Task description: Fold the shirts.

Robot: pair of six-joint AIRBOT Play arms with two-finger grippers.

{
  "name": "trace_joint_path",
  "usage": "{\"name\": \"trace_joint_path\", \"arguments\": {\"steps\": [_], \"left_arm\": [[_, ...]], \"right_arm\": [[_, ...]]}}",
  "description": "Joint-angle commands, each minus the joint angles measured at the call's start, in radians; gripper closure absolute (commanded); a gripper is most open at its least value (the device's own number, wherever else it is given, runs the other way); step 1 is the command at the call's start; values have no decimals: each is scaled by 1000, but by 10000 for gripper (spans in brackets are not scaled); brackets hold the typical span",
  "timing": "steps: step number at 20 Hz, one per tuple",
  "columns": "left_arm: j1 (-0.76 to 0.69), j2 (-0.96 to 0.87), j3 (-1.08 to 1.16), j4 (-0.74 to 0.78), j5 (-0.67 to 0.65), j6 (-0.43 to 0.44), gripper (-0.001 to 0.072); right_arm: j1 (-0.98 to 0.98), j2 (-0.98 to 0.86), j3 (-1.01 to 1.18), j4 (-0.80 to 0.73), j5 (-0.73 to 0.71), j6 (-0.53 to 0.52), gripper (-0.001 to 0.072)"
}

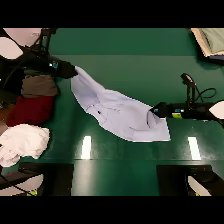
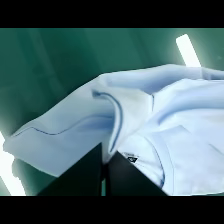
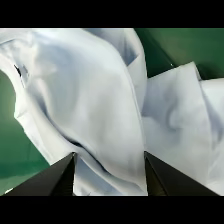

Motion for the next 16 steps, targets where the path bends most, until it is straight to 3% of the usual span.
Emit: {"name": "trace_joint_path", "arguments": {"steps": [1, 3, 5, 12, 16], "left_arm": [[0, -18, -15, 4, 7, 1, 683], [0, -18, -15, 4, 7, 0, 684], [0, -18, -15, 3, 8, 0, 683], [-1, -18, -15, 3, 3, 0, 684], [0, -18, -15, 3, -1, 0, 683]], "right_arm": [[-80, 0, 13, -3, 20, -38, 221], [-137, 0, 25, 1, 82, -80, 226], [-143, -1, 25, 0, 118, -106, 277], [-39, -1, 25, 7, 209, -125, 277], [56, -16, 25, -3, 192, -124, 277]]}}
